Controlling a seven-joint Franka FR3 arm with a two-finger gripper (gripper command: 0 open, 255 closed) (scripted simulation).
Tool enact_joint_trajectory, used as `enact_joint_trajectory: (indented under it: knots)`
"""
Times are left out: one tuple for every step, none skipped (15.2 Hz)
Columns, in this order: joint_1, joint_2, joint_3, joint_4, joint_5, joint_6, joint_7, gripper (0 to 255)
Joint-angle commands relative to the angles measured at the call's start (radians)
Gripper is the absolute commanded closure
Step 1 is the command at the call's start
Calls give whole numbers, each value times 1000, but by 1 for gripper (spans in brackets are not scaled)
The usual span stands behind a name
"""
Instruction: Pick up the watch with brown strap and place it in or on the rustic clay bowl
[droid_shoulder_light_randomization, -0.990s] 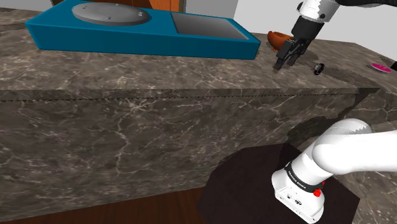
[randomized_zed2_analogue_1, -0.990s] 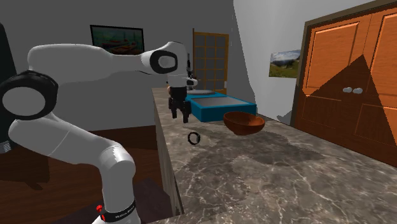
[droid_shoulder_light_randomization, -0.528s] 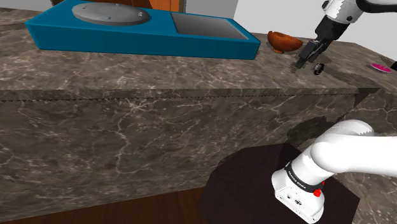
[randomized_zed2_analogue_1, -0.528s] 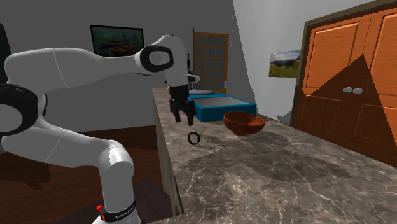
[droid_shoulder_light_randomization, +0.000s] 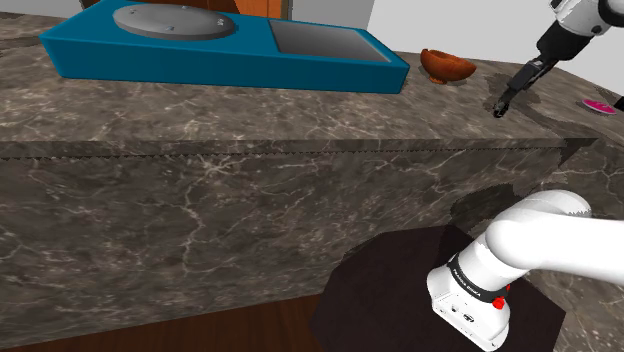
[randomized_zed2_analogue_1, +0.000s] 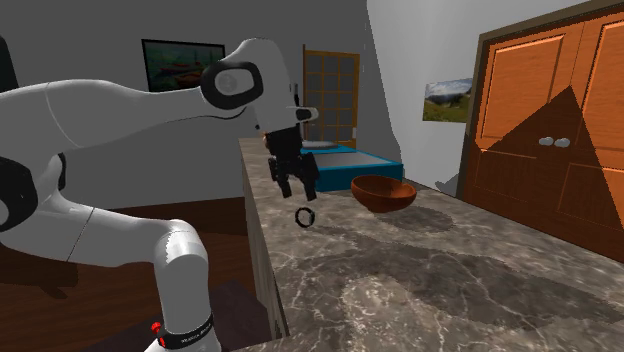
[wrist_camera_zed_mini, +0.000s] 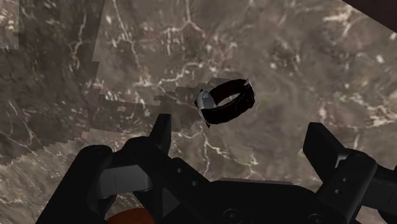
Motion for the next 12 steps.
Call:
enact_joint_trajectory:
  knots:
    - [-5, -10, -13, -16, -17, 16, -11, 0]
    - [-6, -13, -18, -30, -21, 28, -10, 0]
    - [-7, -15, -22, -44, -25, 40, -8, 0]
    - [-8, -18, -27, -58, -29, 52, -7, 0]
    - [-9, -20, -32, -72, -33, 64, -6, 0]
    - [-10, -21, -37, -85, -37, 76, -5, 0]
    - [-12, -24, -46, -106, -44, 95, -4, 0]
    - [-12, -24, -46, -106, -44, 95, -4, 0]
    - [-12, -24, -46, -106, -44, 95, -4, 0]
    - [-12, -24, -46, -106, -44, 95, -4, 0]
    - [-12, -24, -46, -106, -44, 95, -4, 0]
    - [-12, -24, -46, -106, -44, 95, -4, 0]
